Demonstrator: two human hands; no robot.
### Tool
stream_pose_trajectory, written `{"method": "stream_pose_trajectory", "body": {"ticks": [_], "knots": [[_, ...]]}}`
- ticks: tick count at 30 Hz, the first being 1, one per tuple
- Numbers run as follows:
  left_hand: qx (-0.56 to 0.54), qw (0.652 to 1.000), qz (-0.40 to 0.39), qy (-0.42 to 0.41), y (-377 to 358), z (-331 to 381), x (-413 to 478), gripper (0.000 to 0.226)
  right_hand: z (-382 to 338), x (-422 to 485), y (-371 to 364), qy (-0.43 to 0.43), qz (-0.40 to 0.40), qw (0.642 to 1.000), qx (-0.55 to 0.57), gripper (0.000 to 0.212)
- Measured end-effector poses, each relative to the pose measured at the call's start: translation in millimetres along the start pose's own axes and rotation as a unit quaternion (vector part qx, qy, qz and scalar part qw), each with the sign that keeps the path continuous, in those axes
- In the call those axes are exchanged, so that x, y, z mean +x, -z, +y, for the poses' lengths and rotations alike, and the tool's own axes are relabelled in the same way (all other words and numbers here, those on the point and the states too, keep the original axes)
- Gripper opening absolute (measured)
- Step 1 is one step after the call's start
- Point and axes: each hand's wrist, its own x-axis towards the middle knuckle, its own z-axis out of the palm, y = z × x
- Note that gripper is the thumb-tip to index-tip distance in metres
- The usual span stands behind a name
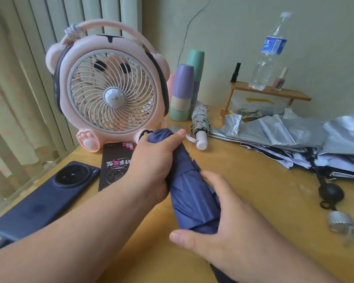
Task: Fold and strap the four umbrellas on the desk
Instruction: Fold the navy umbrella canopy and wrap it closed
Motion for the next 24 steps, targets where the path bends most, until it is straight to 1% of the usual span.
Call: {"method": "stream_pose_trajectory", "body": {"ticks": [1,2,3,4,5,6,7,8,9,10,11,12,13,14,15,16,17,18,19,21,23,24], "knots": [[-0.014,1.000,-0.004,-0.008,0,3,-2,0.026,-1,0,-3,0.008,0.006,1.000,0.014,0.077],[-0.024,0.999,-0.037,-0.013,1,7,-3,0.027,1,2,-5,0.022,0.024,0.999,0.035,0.062],[-0.027,0.995,-0.099,-0.016,1,10,-4,0.031,2,4,-5,0.025,0.037,0.996,0.081,0.047],[-0.023,0.986,-0.167,-0.013,2,11,-6,0.039,2,7,-3,0.025,0.038,0.987,0.152,0.032],[-0.010,0.975,-0.222,-0.001,4,11,-8,0.052,2,9,0,0.028,0.017,0.970,0.240,0.017],[0.005,0.966,-0.257,0.026,5,7,-10,0.064,3,10,5,0.035,-0.019,0.945,0.323,0.009],[0.010,0.957,-0.284,0.066,7,3,-13,0.073,4,11,10,0.039,-0.057,0.920,0.386,0.005],[0.002,0.947,-0.302,0.108,7,-4,-16,0.075,5,11,14,0.036,-0.094,0.901,0.421,0.007],[-0.013,0.939,-0.313,0.140,8,-11,-20,0.066,6,12,17,0.027,-0.123,0.893,0.433,0.011],[-0.016,0.937,-0.311,0.160,8,-16,-23,0.053,8,12,18,0.012,-0.143,0.889,0.434,0.016],[-0.007,0.940,-0.293,0.174,7,-20,-24,0.046,8,13,18,-0.016,-0.151,0.890,0.431,0.021],[0.004,0.948,-0.264,0.176,7,-22,-23,0.049,8,14,17,-0.045,-0.147,0.896,0.417,0.028],[0.010,0.960,-0.225,0.165,5,-22,-21,0.056,9,16,15,-0.056,-0.130,0.912,0.385,0.039],[0.013,0.975,-0.174,0.136,6,-22,-16,0.063,13,19,11,-0.047,-0.096,0.939,0.326,0.051],[0.018,0.987,-0.126,0.099,6,-20,-12,0.063,18,21,7,-0.027,-0.048,0.969,0.239,0.061],[0.028,0.994,-0.084,0.057,7,-19,-6,0.058,21,23,5,-0.006,-0.013,0.989,0.148,0.062],[0.044,0.997,-0.052,0.029,8,-18,-2,0.051,22,24,3,-0.001,0.004,0.997,0.081,0.057],[0.066,0.997,-0.039,0.013,9,-17,1,0.049,24,25,2,-0.003,0.019,0.998,0.055,0.051],[0.089,0.995,-0.040,0.002,8,-17,1,0.049,24,25,2,-0.004,0.036,0.997,0.064,0.048],[0.143,0.986,-0.090,-0.019,6,-19,-2,0.051,24,25,3,-0.016,0.061,0.987,0.145,0.048],[0.214,0.968,-0.128,-0.039,1,-23,-9,0.060,30,27,8,-0.032,0.080,0.962,0.260,0.045],[0.243,0.960,-0.125,-0.054,1,-27,-9,0.065,32,29,12,-0.044,0.088,0.945,0.311,0.045]]}}
